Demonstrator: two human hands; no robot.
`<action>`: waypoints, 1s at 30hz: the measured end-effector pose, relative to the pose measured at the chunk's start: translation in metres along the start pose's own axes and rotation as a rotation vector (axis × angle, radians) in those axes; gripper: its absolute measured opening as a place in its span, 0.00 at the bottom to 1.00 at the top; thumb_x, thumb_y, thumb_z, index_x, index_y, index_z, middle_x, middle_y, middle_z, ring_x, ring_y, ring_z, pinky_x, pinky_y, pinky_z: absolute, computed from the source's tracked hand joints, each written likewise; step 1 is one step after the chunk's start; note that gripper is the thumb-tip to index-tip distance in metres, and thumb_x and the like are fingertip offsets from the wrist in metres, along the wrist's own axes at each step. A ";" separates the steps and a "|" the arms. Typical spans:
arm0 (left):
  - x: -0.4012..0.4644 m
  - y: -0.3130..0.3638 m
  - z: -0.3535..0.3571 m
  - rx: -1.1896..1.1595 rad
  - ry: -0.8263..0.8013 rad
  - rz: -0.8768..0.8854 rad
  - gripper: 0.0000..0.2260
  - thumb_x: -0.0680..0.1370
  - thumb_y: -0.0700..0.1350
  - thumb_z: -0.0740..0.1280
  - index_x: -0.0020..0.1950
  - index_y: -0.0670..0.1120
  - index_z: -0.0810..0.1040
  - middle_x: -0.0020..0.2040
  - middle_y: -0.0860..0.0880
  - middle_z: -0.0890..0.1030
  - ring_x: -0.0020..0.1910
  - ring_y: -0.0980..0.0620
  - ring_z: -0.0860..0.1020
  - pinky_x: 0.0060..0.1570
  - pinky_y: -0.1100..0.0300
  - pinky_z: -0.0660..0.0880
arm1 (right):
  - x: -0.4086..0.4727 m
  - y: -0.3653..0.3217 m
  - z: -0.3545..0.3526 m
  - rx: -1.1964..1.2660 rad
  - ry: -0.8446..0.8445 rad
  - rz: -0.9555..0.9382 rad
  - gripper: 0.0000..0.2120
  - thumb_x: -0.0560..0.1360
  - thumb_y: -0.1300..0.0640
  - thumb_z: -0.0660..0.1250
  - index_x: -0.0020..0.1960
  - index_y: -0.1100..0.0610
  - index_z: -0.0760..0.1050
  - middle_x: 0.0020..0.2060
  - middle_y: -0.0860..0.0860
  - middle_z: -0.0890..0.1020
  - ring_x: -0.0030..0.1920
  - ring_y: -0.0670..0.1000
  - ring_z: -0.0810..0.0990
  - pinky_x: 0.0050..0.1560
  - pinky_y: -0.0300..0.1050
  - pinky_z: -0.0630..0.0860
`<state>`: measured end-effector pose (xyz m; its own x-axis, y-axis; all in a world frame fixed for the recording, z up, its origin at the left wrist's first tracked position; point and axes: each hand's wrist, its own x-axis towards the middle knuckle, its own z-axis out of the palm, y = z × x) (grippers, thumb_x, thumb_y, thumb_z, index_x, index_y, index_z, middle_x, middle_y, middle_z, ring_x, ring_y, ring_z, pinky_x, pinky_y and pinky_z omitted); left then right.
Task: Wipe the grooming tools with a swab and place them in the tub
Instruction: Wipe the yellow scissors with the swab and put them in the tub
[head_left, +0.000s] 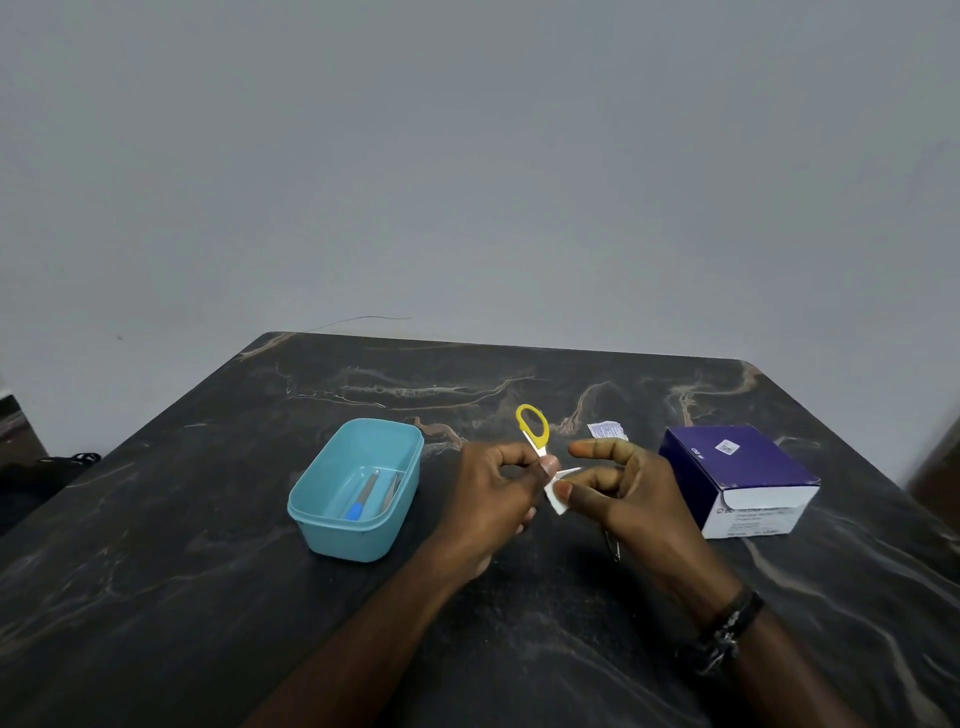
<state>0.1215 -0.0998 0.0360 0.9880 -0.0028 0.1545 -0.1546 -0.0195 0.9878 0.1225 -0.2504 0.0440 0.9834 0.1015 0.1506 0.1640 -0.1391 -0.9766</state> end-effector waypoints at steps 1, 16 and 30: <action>-0.001 0.000 0.001 0.009 -0.007 -0.002 0.11 0.78 0.44 0.68 0.42 0.36 0.79 0.26 0.44 0.71 0.22 0.55 0.68 0.23 0.65 0.63 | 0.000 0.000 0.000 0.000 0.003 0.000 0.19 0.70 0.67 0.74 0.58 0.59 0.73 0.36 0.56 0.87 0.43 0.56 0.86 0.53 0.51 0.80; -0.001 0.001 0.001 0.026 0.005 -0.024 0.10 0.77 0.44 0.69 0.43 0.37 0.80 0.25 0.45 0.72 0.22 0.55 0.68 0.22 0.66 0.65 | -0.001 0.000 0.000 0.004 0.008 0.000 0.19 0.69 0.68 0.74 0.56 0.58 0.74 0.36 0.56 0.87 0.43 0.57 0.86 0.54 0.54 0.80; 0.000 0.001 0.000 0.017 0.033 -0.030 0.11 0.78 0.43 0.68 0.43 0.35 0.79 0.24 0.48 0.71 0.21 0.56 0.68 0.22 0.66 0.63 | -0.002 -0.004 0.000 -0.010 0.004 0.012 0.19 0.69 0.67 0.75 0.57 0.58 0.74 0.35 0.55 0.87 0.39 0.51 0.86 0.46 0.44 0.79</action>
<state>0.1214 -0.0996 0.0371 0.9915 0.0311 0.1260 -0.1249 -0.0355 0.9915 0.1196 -0.2501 0.0474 0.9855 0.0959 0.1397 0.1531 -0.1506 -0.9767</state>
